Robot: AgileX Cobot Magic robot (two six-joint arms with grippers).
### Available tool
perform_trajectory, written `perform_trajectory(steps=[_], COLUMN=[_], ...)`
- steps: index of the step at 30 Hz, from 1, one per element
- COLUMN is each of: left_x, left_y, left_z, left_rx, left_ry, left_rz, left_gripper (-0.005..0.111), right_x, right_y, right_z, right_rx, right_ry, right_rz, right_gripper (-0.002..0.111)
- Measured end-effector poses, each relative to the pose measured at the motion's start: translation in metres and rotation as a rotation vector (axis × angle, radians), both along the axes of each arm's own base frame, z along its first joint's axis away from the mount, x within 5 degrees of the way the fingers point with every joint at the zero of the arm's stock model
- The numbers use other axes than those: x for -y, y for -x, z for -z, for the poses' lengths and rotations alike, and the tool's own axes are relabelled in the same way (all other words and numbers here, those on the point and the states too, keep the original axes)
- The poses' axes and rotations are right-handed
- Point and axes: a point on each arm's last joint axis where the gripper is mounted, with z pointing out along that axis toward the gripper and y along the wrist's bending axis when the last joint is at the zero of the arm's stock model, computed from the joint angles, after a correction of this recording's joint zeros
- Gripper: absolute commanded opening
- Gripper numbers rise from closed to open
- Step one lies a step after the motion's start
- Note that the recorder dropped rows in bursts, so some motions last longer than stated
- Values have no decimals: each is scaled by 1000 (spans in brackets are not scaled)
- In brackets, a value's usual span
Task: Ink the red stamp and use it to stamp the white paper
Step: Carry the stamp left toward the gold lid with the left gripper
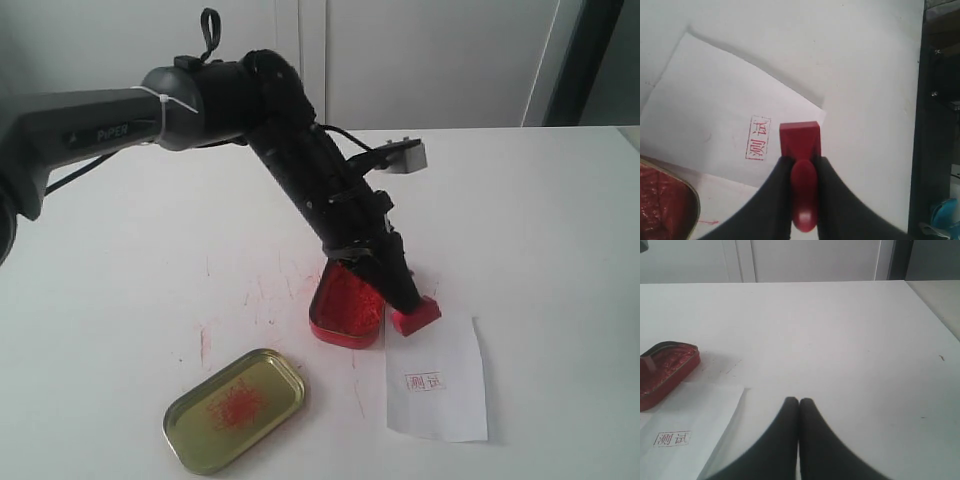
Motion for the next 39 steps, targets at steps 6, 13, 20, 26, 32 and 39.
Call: perform_trajectory(steps=[6, 13, 20, 26, 32, 39], left_x=[-10, -25, -34, -36, -44, -63], left_y=[5, 24, 38, 40, 35, 22], left_z=[22, 16, 28, 45, 53, 58], left_rx=[-84, -115, -147, -137, -142, -170], left_ry=[-41, -65, -72, -52, -47, -30], left_rz=[-14, -14, -58, -114, -174, -234], left_gripper=[0, 0, 0, 0, 0, 0], right_x=[0, 0, 0, 0, 0, 0], right_y=[0, 0, 0, 0, 0, 0], right_z=[0, 0, 0, 0, 0, 0], right_rx=[0, 0, 0, 0, 0, 0], right_ry=[0, -2, -2, -2, -2, -2], right_rz=[0, 0, 0, 0, 0, 0], right_gripper=[0, 0, 0, 0, 0, 0])
